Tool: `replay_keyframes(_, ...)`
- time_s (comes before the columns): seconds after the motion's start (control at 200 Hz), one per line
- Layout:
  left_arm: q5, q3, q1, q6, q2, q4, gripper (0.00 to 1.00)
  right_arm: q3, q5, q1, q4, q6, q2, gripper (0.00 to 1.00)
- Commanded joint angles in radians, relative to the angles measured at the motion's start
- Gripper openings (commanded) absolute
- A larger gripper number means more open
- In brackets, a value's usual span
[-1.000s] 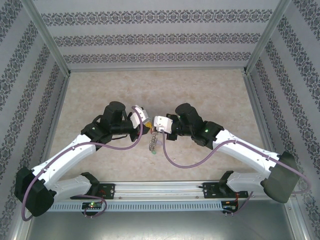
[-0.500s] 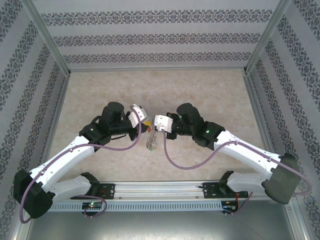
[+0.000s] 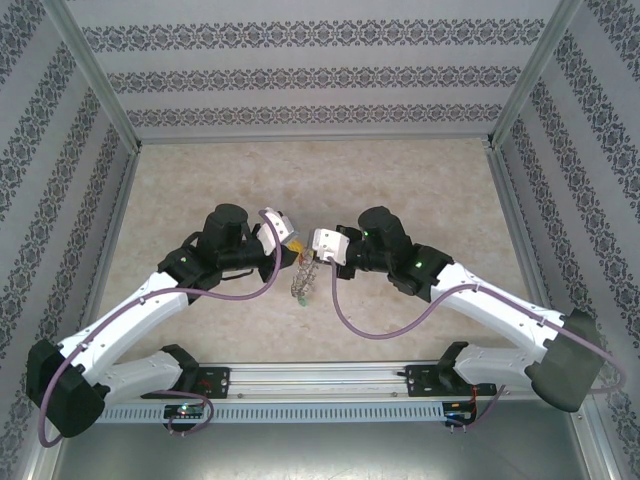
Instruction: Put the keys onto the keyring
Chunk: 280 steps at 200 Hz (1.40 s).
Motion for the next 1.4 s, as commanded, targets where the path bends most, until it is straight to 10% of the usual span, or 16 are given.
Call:
replay_keyframes(0.0,0.116,0.046,0.045,-0.026,0.026,-0.023,0.00,-0.030,-0.107,-0.022,0.095,0.049,-0.046,0.00)
replay_keyframes(0.445,0.418,0.162,0.124,-0.061,0.161,-0.114,0.01,-0.077,-0.197,-0.076,0.179,0.093,-0.066,0.00)
replay_keyframes(1.164,0.331,0.109,0.164,-0.114,0.105,-0.054,0.33,-0.110,-0.240,-0.107,0.242,0.136,-0.051,0.00)
replay_keyframes(1.394,0.278,0.011,0.165,0.090,0.001,0.082,0.34,-0.085,-0.404,-0.153,0.238,0.172,-0.017,0.00)
